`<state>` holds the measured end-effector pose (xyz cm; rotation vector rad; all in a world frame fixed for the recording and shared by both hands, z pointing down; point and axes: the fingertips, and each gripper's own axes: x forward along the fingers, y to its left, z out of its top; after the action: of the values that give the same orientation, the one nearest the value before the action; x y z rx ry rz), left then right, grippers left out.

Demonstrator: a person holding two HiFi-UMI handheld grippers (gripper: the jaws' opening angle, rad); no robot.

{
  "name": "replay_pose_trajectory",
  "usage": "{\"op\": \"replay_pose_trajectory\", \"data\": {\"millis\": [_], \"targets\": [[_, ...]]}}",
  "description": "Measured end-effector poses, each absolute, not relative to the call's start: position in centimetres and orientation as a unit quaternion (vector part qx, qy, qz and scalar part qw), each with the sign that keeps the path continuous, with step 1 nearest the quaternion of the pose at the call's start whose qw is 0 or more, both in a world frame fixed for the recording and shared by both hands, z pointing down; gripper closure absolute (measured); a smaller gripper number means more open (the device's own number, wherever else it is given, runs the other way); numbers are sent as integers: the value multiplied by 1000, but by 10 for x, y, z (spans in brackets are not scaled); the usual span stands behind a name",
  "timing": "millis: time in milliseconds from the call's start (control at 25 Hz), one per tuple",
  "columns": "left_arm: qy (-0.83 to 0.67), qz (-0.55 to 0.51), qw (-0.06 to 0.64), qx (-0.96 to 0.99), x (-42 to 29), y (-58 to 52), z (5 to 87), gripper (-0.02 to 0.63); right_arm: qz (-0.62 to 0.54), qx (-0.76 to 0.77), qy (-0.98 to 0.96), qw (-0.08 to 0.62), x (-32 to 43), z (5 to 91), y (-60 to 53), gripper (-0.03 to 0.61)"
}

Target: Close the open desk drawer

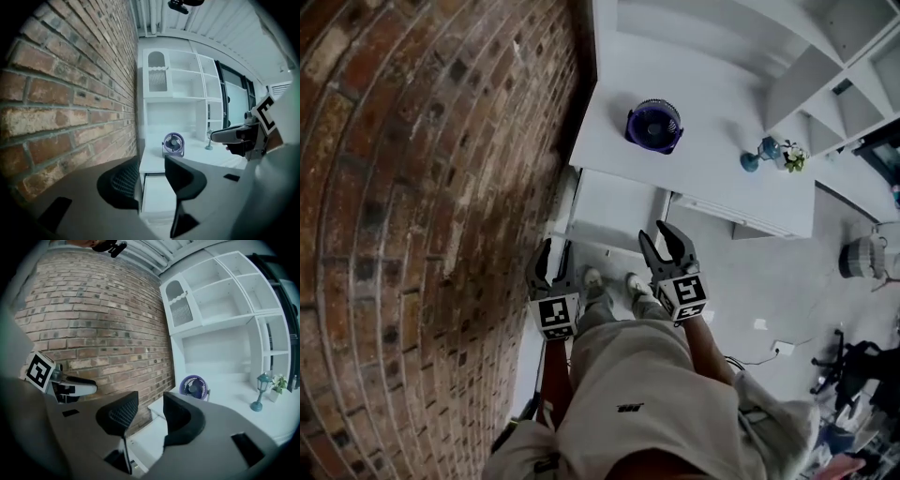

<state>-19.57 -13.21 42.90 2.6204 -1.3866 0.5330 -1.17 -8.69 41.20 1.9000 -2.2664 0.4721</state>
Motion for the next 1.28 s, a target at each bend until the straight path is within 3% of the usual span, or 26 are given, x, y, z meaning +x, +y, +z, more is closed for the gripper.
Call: {"op": "replay_pose_trajectory", "data": {"millis": [480, 1280], "targets": [[-351, 214, 87, 907, -190, -162, 509, 431, 197, 744, -629, 110, 5, 485, -57, 411], [-303, 280, 122, 903, -178, -145, 622, 425, 282, 774, -551, 135, -5, 606, -17, 410]]}}
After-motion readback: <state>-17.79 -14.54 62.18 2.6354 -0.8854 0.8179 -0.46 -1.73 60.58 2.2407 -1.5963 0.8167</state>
